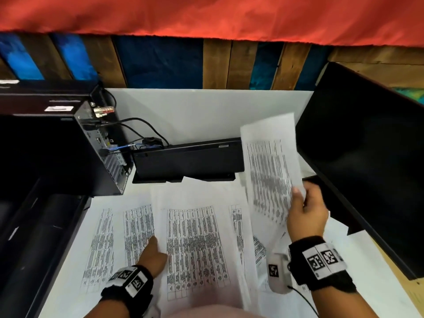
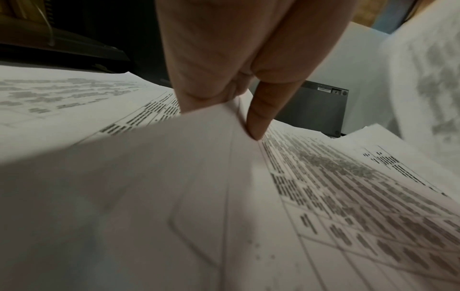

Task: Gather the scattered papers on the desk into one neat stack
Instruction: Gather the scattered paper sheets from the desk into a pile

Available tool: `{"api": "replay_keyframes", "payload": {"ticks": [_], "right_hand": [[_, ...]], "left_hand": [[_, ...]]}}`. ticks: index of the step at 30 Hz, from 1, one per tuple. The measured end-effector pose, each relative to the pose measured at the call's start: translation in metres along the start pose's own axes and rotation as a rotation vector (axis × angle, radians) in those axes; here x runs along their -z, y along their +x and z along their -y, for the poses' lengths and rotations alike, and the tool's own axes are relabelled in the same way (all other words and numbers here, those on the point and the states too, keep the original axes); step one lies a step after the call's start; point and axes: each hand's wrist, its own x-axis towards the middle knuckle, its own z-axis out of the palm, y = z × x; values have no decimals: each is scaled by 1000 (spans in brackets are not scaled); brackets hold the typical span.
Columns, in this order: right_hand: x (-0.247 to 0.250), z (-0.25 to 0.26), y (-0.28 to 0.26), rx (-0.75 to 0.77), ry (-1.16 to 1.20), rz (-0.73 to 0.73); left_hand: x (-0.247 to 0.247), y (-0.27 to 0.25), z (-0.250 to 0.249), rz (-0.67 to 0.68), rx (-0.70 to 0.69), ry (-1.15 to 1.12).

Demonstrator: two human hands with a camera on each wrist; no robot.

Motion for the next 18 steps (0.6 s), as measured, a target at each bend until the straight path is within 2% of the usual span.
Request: {"api": "replay_keyframes", "payload": {"ticks": [3,6,11,16,18], "right_hand": [[6,34,13,143,133,-74],[0,37,20,73,187,-43],[-35,-14,-2,-291,-149,240],[-65,-88,-37,-388,-526,560],[-68,-100,-46,-358,-702,685]], "left_hand": [[0,-1,-3,4,-1,12],[0,-1,-6,5,-12,21],[1,-1,-14,-47,-97,50],[2,6,-18,-109,-86,-14],[1,4,-22,-124,-82,-35]]}}
